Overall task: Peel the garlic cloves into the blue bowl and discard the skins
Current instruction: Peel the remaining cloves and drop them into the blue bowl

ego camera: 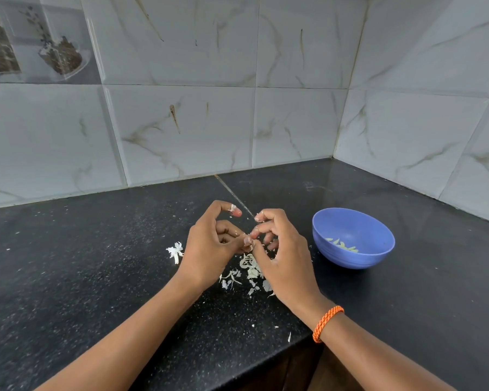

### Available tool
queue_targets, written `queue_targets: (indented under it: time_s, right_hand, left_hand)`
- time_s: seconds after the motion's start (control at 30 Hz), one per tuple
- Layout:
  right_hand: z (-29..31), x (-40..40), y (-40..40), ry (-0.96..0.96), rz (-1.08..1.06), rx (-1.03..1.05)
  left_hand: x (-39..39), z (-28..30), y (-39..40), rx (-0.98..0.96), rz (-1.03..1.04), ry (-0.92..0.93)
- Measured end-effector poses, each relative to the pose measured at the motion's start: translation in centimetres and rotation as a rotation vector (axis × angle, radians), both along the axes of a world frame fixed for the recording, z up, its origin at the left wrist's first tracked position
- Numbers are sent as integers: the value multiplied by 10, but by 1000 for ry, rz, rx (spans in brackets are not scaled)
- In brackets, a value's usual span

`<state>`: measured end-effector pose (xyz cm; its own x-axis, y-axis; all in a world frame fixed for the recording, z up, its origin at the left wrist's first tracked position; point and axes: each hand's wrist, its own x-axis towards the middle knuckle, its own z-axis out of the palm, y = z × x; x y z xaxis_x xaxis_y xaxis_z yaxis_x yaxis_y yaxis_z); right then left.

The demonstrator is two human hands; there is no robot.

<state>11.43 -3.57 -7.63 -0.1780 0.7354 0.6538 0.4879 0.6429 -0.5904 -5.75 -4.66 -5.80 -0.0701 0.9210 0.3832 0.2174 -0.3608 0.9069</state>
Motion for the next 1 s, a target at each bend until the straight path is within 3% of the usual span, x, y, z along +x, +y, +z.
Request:
queue_targets:
  time_s: [0.17,0.73,1.0]
  right_hand:
    - [4,-1,0,-33,-110,55]
    - [6,2,3,-33,-38,43]
    - [12,-1,1,128,-4,-40]
  left_hand:
    - [6,1,-5,7,30,31]
    - [8,4,-11,18,64,35]
    - [10,3,-11,10,52,2]
